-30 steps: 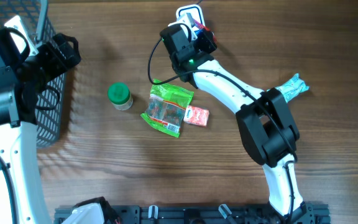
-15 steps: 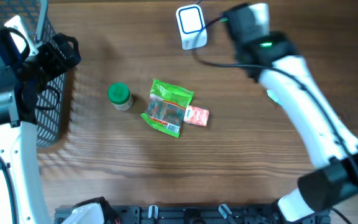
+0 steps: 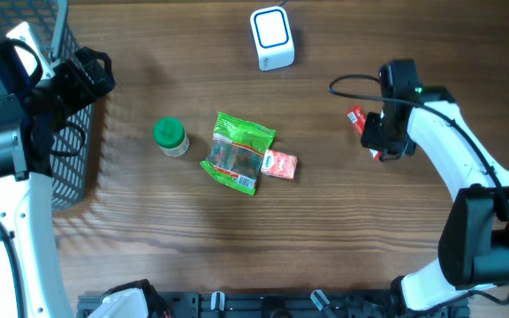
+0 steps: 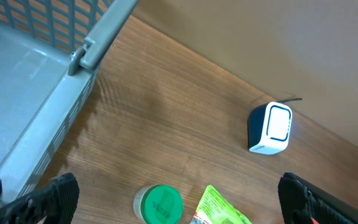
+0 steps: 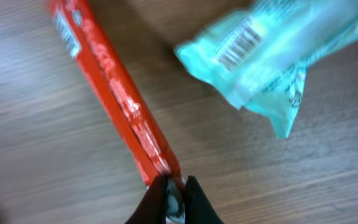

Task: Scan the item barcode
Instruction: 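Carry the red packet right and drop it beside the blue packet, then grasp the pink Kleenex packet mid-table with the right gripper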

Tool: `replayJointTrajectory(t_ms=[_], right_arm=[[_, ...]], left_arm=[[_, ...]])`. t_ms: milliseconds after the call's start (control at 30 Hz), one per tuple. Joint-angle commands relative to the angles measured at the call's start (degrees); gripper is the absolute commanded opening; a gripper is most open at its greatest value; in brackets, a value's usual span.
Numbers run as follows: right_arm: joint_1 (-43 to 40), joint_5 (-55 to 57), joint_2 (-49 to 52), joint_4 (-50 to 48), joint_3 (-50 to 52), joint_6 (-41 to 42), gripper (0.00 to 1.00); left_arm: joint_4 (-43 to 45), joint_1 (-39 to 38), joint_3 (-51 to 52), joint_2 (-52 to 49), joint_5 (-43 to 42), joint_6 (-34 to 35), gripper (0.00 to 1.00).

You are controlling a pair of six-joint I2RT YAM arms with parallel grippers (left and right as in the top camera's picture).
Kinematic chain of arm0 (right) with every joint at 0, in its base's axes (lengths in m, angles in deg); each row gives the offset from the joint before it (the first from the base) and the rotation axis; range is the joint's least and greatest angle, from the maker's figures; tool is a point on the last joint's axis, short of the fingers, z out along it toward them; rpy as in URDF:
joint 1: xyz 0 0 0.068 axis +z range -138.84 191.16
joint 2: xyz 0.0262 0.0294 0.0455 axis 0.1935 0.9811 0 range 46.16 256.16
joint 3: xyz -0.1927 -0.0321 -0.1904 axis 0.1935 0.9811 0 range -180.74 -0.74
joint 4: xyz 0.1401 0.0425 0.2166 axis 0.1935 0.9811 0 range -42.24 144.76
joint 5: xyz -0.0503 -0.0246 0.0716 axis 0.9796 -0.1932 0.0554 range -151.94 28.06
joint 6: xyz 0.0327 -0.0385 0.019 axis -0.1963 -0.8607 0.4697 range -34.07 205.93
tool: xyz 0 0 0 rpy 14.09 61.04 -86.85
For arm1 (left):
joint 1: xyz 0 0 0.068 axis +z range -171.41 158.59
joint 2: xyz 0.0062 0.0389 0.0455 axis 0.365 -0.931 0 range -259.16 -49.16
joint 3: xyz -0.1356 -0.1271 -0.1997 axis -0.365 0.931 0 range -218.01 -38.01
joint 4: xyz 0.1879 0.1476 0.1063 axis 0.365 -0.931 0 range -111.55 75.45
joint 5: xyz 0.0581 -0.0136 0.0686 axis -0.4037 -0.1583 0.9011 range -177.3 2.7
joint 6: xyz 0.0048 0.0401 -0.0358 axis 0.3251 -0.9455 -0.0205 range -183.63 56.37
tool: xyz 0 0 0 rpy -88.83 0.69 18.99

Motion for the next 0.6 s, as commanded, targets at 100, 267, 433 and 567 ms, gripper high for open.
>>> replayJointTrajectory(t_ms=[100,267,433,567], right_arm=[[-3.82,7.02,0.15,1.38,3.21,3.26,0.29],[-3.69,6.43,-1.62,4.50,0.09,-2.27,0.68],[-2.51,-13.07,-7.87,6.67,-5.14,-14.29,0.68],[2.95,-22.75,-9.18,6.80,-5.05,-20.37,0.64]], left_arm=[[0.11,0.26,-0.48,-0.07,-0.26,0.11,1.00],[0.11,0.26,-0.48,-0.07,-0.26,0.11,1.00],[0.11,0.26,-0.48,-0.07,-0.26,0.11,1.00],[0.11,0.26,-0.48,-0.07,-0.28,0.11,1.00]])
